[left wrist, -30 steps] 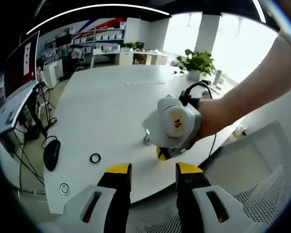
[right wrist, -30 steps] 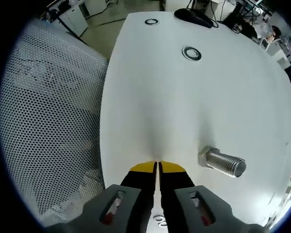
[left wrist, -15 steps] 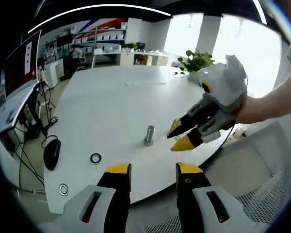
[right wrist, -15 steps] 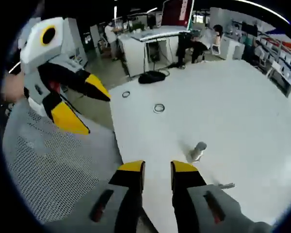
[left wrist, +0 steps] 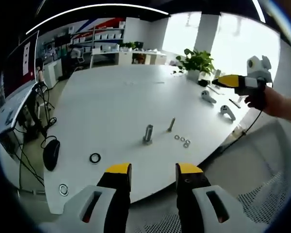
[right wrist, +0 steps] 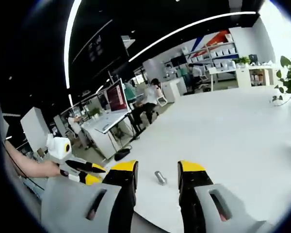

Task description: Place the washer onto the threaded stud by aligning its center hole with the stud, sliding it down to the base, and recovering from edge contact or off-axis alignment until the washer reaches the visible bottom stop.

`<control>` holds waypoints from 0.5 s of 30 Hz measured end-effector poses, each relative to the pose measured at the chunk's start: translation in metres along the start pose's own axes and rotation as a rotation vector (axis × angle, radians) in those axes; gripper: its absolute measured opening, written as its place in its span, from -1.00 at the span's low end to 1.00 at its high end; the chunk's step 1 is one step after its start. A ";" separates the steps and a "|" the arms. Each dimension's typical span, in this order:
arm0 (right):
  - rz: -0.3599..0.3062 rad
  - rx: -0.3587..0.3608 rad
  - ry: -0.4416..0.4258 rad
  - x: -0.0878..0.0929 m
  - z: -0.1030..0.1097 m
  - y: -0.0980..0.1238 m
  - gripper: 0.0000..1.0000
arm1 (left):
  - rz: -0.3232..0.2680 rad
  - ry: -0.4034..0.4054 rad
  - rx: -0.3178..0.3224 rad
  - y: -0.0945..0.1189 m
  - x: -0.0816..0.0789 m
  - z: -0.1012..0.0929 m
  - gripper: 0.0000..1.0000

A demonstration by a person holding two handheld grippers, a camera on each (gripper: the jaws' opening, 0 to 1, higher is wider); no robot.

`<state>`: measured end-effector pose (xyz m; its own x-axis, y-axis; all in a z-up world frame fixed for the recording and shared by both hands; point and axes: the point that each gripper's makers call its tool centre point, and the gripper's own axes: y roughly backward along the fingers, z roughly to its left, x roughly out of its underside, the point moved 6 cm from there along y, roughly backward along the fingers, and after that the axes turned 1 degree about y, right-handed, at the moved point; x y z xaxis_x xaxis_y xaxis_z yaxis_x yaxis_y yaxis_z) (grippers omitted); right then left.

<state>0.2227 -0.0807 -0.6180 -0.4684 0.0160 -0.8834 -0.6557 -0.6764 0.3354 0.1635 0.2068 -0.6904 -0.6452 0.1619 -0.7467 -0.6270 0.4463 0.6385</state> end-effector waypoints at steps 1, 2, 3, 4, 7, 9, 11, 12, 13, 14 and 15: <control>-0.006 0.007 -0.001 0.000 -0.003 0.009 -0.28 | 0.001 0.002 -0.002 0.000 0.000 0.000 -0.30; -0.016 0.014 -0.003 0.001 -0.005 0.022 -0.27 | 0.001 0.001 -0.006 0.000 0.000 0.001 -0.30; -0.017 0.016 -0.002 0.003 -0.006 0.027 -0.27 | 0.004 -0.006 -0.013 0.000 0.000 0.002 -0.30; -0.017 0.023 -0.003 0.005 -0.008 0.034 -0.27 | 0.008 -0.014 -0.021 0.000 0.000 0.002 -0.30; -0.056 0.047 -0.034 0.015 -0.011 0.056 -0.27 | -0.022 -0.015 -0.026 0.003 -0.003 0.003 -0.29; -0.048 0.070 -0.023 0.022 -0.013 0.060 -0.27 | -0.048 -0.009 -0.035 0.005 -0.005 0.005 -0.29; -0.039 0.087 -0.019 0.026 -0.014 0.059 -0.27 | -0.051 -0.005 -0.044 0.005 -0.005 0.006 -0.28; -0.042 0.094 -0.019 0.028 -0.013 0.058 -0.27 | -0.050 -0.008 -0.050 0.004 -0.005 0.006 -0.28; -0.043 0.102 -0.018 0.027 -0.012 0.057 -0.27 | -0.047 -0.011 -0.055 0.004 -0.005 0.007 -0.28; -0.050 0.106 -0.011 0.026 -0.010 0.055 -0.27 | -0.045 -0.013 -0.055 0.004 -0.005 0.007 -0.28; -0.060 0.109 -0.002 0.026 -0.010 0.053 -0.27 | -0.044 -0.013 -0.054 0.004 -0.005 0.006 -0.28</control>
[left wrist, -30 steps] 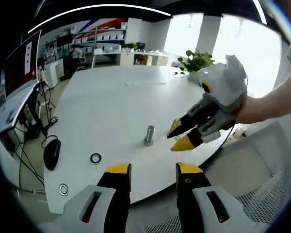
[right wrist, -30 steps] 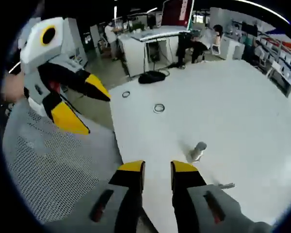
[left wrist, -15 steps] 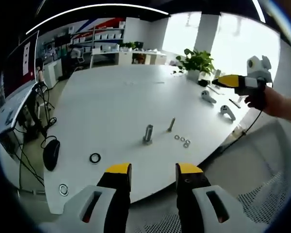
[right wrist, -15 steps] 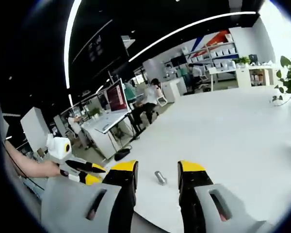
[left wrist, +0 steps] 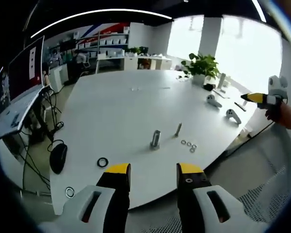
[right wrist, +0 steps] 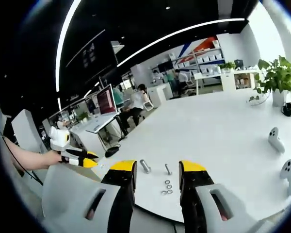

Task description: Place the washer onto the threaded stud by aligning its center hole with the stud, sliding it down to the base, and recovering from edge contact or off-axis alignment until the washer reaches the visible bottom stop.

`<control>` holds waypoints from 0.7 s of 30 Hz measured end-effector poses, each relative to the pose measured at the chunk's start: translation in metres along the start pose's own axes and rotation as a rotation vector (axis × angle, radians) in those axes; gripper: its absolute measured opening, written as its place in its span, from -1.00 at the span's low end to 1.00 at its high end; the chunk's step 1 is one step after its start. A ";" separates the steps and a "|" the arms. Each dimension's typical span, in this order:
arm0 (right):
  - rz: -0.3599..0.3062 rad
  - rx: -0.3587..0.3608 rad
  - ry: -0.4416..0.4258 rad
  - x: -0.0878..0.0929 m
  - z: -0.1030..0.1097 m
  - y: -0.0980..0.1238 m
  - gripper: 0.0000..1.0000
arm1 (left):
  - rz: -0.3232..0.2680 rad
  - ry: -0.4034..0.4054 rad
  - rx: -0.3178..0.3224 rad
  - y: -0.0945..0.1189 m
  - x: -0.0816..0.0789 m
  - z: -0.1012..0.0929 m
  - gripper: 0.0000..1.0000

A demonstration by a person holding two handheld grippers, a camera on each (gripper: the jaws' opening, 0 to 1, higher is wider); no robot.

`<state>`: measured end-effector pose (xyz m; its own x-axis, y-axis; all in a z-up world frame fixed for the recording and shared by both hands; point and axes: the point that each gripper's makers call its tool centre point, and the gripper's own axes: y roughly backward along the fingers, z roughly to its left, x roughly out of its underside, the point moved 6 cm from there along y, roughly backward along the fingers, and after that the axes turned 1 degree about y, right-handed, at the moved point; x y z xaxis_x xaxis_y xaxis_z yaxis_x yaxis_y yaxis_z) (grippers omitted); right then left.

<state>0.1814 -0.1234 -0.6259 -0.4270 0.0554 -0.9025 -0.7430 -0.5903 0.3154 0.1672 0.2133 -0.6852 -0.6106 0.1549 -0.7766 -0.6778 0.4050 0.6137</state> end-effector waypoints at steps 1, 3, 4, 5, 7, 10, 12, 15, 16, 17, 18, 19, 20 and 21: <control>0.002 -0.001 0.010 0.000 0.002 -0.004 -0.27 | 0.005 -0.002 -0.002 0.000 0.001 0.000 -0.28; 0.010 0.006 0.055 0.000 0.004 -0.008 -0.27 | 0.002 -0.006 -0.005 0.000 0.000 0.000 -0.28; 0.007 0.009 0.066 0.000 0.004 -0.008 -0.27 | 0.000 -0.005 -0.007 0.000 0.000 0.000 -0.28; 0.008 0.017 0.074 0.001 0.003 -0.009 -0.27 | -0.001 -0.003 -0.010 0.000 0.000 0.001 -0.28; 0.016 0.026 0.071 0.004 0.001 -0.011 -0.27 | -0.006 0.002 -0.011 0.001 0.000 0.001 -0.28; 0.028 0.032 0.072 0.004 -0.001 -0.011 -0.27 | -0.008 0.002 -0.013 0.001 0.000 0.002 -0.28; 0.029 0.048 0.085 0.005 -0.003 -0.009 -0.25 | -0.002 0.000 -0.009 0.001 0.001 0.001 -0.28; 0.063 0.060 0.133 0.012 -0.005 -0.009 -0.25 | -0.002 -0.004 -0.010 0.000 0.000 0.001 -0.28; 0.085 0.061 0.137 0.016 -0.006 -0.009 -0.25 | -0.002 -0.001 -0.011 0.001 0.000 0.002 -0.28; 0.103 0.052 0.117 0.020 -0.006 -0.010 -0.25 | -0.006 0.003 -0.011 0.001 0.000 0.002 -0.28; 0.118 0.044 0.103 0.023 -0.006 -0.011 -0.24 | -0.007 0.002 -0.014 0.001 0.000 0.002 -0.28; 0.146 0.039 0.098 0.027 -0.006 -0.012 -0.24 | -0.006 0.001 -0.015 0.001 0.000 0.002 -0.28; 0.148 0.040 0.103 0.028 -0.006 -0.012 -0.24 | -0.005 0.002 -0.015 0.001 0.000 0.002 -0.28; 0.150 0.038 0.104 0.028 -0.006 -0.012 -0.23 | -0.003 0.001 -0.013 0.001 0.000 0.001 -0.28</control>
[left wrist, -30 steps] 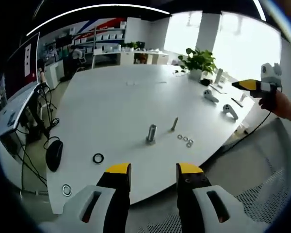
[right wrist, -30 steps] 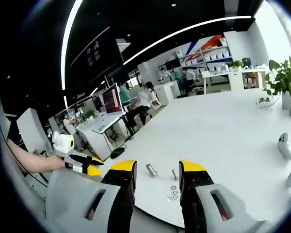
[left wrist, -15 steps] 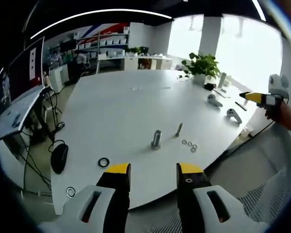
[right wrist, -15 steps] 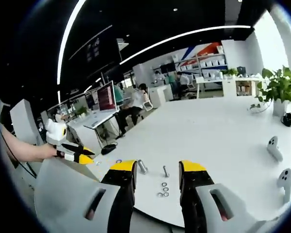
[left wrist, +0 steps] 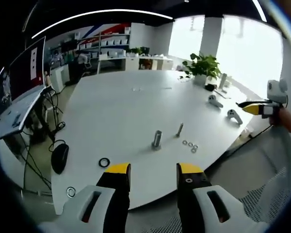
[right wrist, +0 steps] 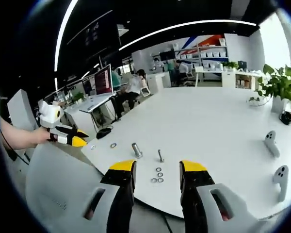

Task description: Place the washer onto the threaded stud by aligning its center hole with the stud, sliding it down to the base, and recovering from edge contact or off-axis alignment until the washer reaches the visible bottom stop.

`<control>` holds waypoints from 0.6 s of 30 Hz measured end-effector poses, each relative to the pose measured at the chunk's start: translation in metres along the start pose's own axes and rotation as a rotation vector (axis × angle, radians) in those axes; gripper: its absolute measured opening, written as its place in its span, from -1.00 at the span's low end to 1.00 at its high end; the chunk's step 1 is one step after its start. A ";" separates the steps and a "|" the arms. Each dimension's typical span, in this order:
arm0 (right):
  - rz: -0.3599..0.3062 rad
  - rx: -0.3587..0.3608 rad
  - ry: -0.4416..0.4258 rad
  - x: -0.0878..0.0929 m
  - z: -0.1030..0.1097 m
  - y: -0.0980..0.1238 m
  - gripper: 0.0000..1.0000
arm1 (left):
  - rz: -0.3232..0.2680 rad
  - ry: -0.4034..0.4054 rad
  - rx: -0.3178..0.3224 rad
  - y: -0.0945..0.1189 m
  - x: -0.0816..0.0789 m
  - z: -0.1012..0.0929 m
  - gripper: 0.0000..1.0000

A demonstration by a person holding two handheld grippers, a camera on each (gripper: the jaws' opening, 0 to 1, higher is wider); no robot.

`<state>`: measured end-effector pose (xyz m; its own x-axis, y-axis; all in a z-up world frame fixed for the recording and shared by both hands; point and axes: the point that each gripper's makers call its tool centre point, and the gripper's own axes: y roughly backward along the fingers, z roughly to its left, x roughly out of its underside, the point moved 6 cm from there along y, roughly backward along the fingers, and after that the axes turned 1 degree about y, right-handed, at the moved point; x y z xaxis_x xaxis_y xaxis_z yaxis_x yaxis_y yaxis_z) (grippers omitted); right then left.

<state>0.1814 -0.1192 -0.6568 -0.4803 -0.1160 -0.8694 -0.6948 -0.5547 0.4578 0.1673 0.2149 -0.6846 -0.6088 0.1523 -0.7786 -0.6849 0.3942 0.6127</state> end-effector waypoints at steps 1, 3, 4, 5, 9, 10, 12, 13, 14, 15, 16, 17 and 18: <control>0.005 -0.002 -0.001 0.001 0.001 0.000 -0.21 | 0.001 -0.002 -0.001 0.000 0.000 0.000 -0.28; 0.032 -0.011 0.008 0.005 0.002 -0.002 -0.15 | 0.000 -0.004 -0.001 0.001 0.000 0.001 -0.28; 0.051 -0.014 0.014 0.007 0.003 -0.003 -0.14 | 0.002 -0.002 -0.001 0.000 0.000 0.001 -0.28; 0.075 -0.038 0.015 0.011 0.005 -0.005 -0.14 | 0.003 -0.002 0.000 0.000 0.001 0.001 -0.28; 0.125 -0.097 0.027 0.018 0.013 -0.009 -0.12 | 0.004 -0.005 -0.002 0.000 0.001 0.000 -0.28; 0.142 -0.105 0.037 0.021 0.014 -0.010 -0.11 | 0.003 -0.003 -0.003 0.000 0.000 0.000 -0.28; 0.171 -0.121 0.029 0.025 0.016 -0.012 -0.07 | 0.005 0.000 -0.007 0.000 0.001 0.001 -0.28; 0.172 -0.116 0.029 0.026 0.015 -0.013 -0.07 | 0.005 0.000 -0.007 0.000 0.001 0.001 -0.27; 0.172 -0.115 0.030 0.026 0.015 -0.012 -0.07 | 0.006 0.000 -0.007 0.000 0.001 0.001 -0.27; 0.166 -0.116 0.028 0.025 0.015 -0.011 -0.06 | 0.010 -0.001 -0.011 0.000 0.001 0.001 -0.27; 0.166 -0.119 0.024 0.025 0.015 -0.012 -0.06 | 0.010 -0.001 -0.012 0.000 0.001 0.001 -0.27; 0.177 -0.123 0.023 0.026 0.016 -0.013 -0.04 | 0.009 0.000 -0.014 0.000 0.001 0.001 -0.27; 0.193 -0.126 0.023 0.029 0.016 -0.014 0.00 | 0.010 -0.001 -0.017 0.000 0.001 0.002 -0.26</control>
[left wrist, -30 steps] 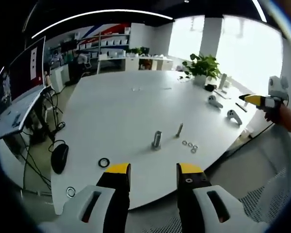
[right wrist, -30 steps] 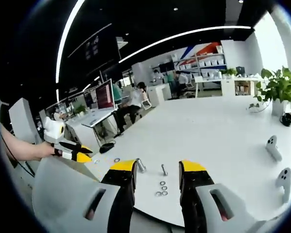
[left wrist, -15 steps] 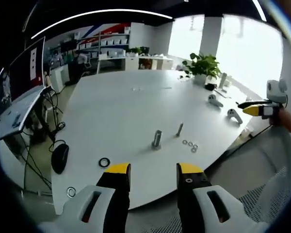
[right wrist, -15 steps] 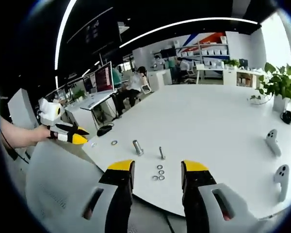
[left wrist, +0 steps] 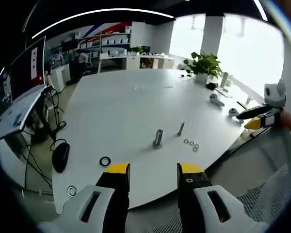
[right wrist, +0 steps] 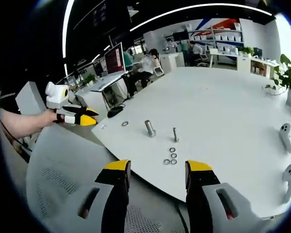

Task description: Place the washer onto the threaded stud by aligning its center hole with the stud, sliding it down to the base, and recovering from edge contact or off-axis alignment until the washer reaches the visible bottom stop.

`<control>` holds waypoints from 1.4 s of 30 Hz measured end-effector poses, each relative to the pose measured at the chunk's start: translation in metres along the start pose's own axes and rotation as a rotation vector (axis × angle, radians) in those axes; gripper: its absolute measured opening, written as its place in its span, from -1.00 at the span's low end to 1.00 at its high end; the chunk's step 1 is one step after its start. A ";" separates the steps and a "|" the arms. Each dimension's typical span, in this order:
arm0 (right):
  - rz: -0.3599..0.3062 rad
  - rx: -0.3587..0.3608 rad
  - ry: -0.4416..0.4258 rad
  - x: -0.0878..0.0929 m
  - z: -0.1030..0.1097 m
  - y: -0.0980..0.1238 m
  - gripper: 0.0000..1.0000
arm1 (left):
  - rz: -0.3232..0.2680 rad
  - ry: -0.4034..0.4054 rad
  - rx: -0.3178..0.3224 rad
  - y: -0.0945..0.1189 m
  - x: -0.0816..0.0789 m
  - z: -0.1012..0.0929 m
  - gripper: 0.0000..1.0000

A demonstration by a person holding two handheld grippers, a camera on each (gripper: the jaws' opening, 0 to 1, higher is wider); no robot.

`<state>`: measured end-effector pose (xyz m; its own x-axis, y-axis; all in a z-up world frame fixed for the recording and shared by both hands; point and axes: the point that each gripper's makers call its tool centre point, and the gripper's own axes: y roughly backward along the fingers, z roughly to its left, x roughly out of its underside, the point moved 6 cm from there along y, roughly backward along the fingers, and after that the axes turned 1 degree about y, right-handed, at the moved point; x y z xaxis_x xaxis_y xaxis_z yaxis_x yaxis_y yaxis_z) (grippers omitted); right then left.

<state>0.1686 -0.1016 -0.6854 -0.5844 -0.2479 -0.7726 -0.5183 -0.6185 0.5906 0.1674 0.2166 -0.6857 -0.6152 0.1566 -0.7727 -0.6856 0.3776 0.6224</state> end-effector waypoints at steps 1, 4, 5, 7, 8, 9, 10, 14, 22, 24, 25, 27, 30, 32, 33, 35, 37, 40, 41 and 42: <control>0.007 0.001 -0.001 0.001 0.000 -0.001 0.04 | 0.002 -0.001 -0.001 0.000 0.000 0.000 -0.26; 0.007 0.000 0.001 0.002 0.000 0.000 0.04 | 0.007 0.003 -0.003 0.000 0.001 0.000 -0.26; 0.000 0.003 -0.003 0.001 -0.001 0.001 0.03 | 0.003 0.003 -0.006 0.000 0.001 0.001 -0.26; -0.012 0.003 -0.013 -0.001 -0.001 0.001 0.03 | 0.006 0.007 -0.014 0.000 0.001 0.002 -0.26; -0.012 0.002 -0.015 -0.001 -0.001 0.001 0.03 | 0.007 0.012 -0.020 0.001 0.001 0.004 -0.26; -0.008 -0.001 -0.012 0.000 0.000 0.001 0.03 | 0.000 0.017 -0.024 0.001 0.000 0.005 -0.25; -0.003 -0.003 -0.009 0.000 0.000 0.001 0.03 | -0.002 0.023 -0.024 0.001 0.000 0.005 -0.22; -0.005 0.001 -0.009 0.000 -0.001 0.001 0.02 | 0.020 0.029 -0.015 0.000 0.001 0.004 -0.19; 0.000 0.014 -0.014 0.001 -0.003 0.001 0.00 | 0.039 0.064 -0.022 0.004 0.000 0.019 -0.17; -0.003 0.018 -0.019 0.001 -0.003 0.002 0.00 | 0.047 0.072 -0.033 0.004 0.001 0.027 -0.16; -0.003 0.022 -0.022 0.001 -0.004 0.002 0.00 | 0.050 0.083 -0.037 0.004 0.002 0.031 -0.15; 0.000 0.026 -0.026 0.002 -0.005 0.002 0.00 | 0.060 0.107 -0.036 0.004 0.006 0.038 -0.14; -0.005 0.020 -0.024 0.001 -0.005 0.002 -0.01 | 0.089 0.107 -0.045 0.002 0.013 0.047 -0.14; 0.005 0.018 -0.017 0.002 -0.004 0.001 -0.02 | 0.101 0.135 -0.047 0.000 0.017 0.054 -0.14; 0.012 0.017 -0.014 0.002 -0.004 0.001 -0.03 | 0.102 0.145 -0.048 -0.001 0.018 0.057 -0.13; 0.013 0.017 -0.013 0.002 -0.004 0.001 -0.03 | 0.110 0.148 -0.054 -0.002 0.020 0.060 -0.12; 0.016 0.017 -0.014 0.002 -0.004 0.000 -0.03 | 0.118 0.157 -0.061 -0.003 0.021 0.064 -0.12; 0.039 0.010 -0.003 0.005 -0.002 -0.001 -0.03 | 0.116 0.164 -0.063 -0.004 0.020 0.067 -0.12; 0.043 0.009 0.002 0.005 -0.002 -0.002 -0.03 | 0.117 0.164 -0.063 -0.005 0.020 0.068 -0.12; 0.043 0.009 0.003 0.005 -0.002 -0.002 -0.03 | 0.121 0.163 -0.063 -0.006 0.020 0.070 -0.12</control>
<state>0.1679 -0.1032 -0.6906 -0.6043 -0.2762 -0.7474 -0.4985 -0.6007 0.6250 0.1860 0.2815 -0.7138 -0.7455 0.0458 -0.6649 -0.6231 0.3062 0.7197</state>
